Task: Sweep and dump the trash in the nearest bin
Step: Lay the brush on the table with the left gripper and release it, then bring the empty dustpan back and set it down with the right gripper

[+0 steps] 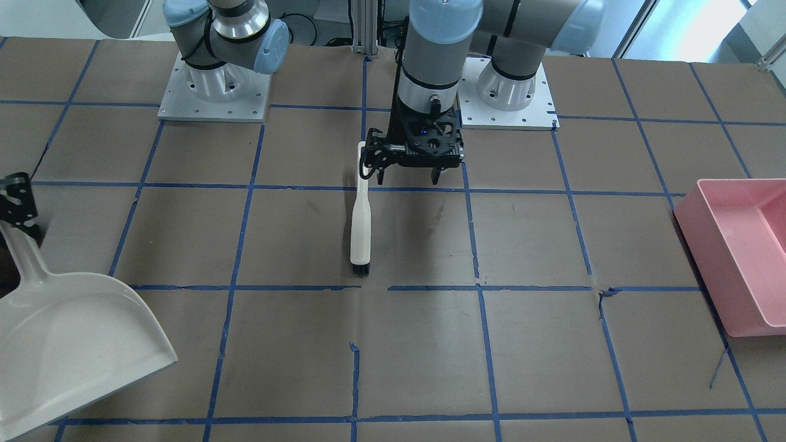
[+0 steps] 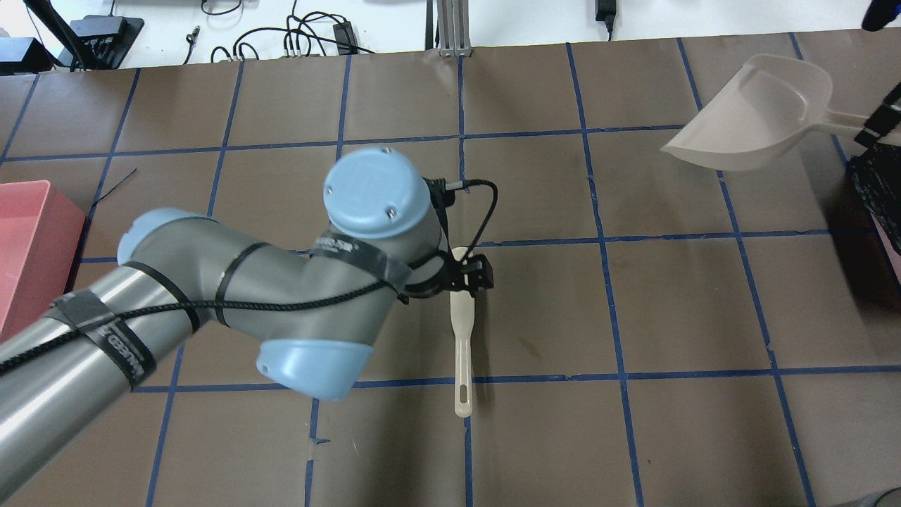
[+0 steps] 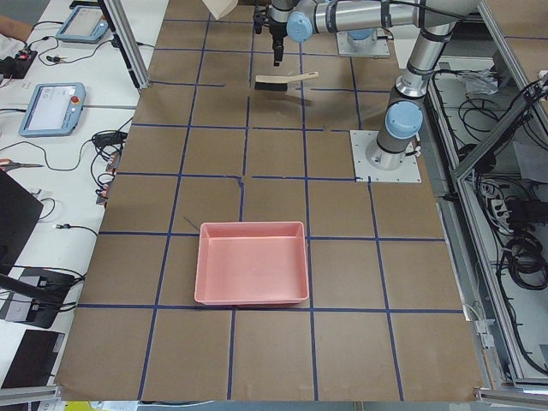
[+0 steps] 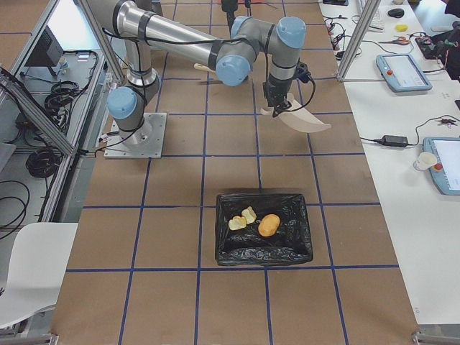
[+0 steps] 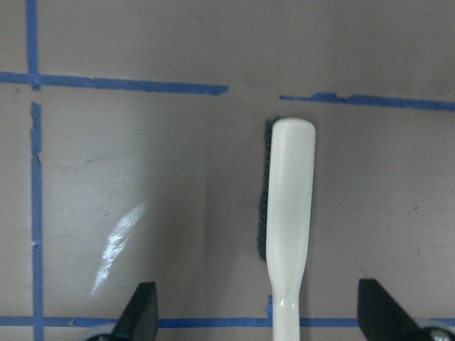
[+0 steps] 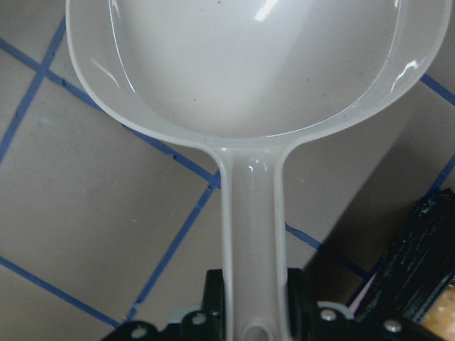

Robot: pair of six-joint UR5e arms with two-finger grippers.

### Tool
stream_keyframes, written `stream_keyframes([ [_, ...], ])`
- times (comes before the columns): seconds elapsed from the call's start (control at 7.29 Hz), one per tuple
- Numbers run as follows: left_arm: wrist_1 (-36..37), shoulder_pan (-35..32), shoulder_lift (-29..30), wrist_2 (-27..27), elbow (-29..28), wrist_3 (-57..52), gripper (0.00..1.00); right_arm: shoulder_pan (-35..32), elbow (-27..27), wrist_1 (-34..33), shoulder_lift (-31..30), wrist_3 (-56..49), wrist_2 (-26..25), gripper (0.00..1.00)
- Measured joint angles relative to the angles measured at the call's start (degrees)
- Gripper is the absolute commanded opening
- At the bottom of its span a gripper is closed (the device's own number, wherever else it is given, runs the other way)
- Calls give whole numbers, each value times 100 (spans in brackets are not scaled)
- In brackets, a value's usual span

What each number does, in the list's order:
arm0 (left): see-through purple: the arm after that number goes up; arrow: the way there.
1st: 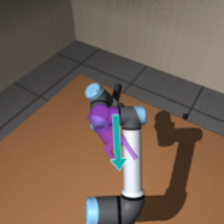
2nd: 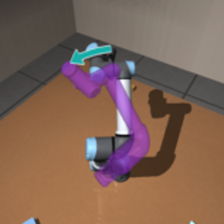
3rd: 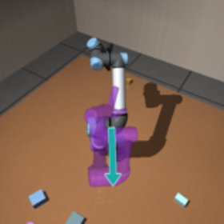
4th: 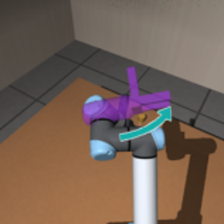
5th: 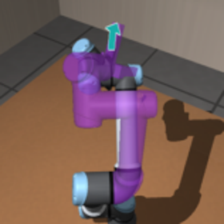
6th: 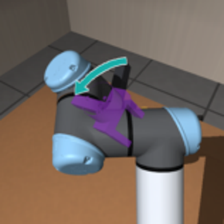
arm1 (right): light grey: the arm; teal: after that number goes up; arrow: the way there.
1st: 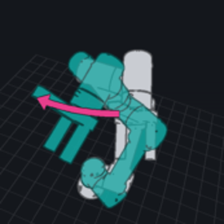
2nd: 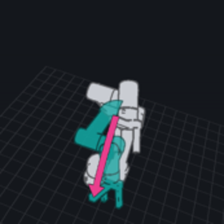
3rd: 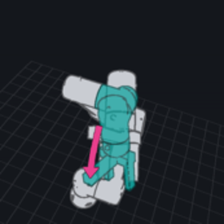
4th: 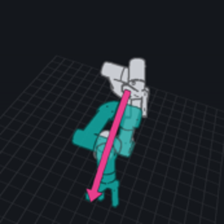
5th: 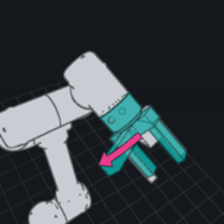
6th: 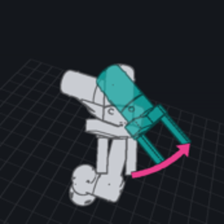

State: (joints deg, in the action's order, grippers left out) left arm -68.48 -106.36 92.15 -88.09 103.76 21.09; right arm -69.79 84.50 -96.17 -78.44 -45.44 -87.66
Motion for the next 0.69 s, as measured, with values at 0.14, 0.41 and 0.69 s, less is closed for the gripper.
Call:
stream_keyframes([
  [0.14,-542,393,-93,-53,-357,-402,99,-338,30,-61,-11,661,237,0],
  [0.41,-1437,1088,-274,-219,-951,-1194,100,-1138,241,-574,7,1964,413,0],
  [0.69,-1990,1501,-529,-403,-1226,-1748,99,-1938,491,-1363,160,3273,436,0],
])
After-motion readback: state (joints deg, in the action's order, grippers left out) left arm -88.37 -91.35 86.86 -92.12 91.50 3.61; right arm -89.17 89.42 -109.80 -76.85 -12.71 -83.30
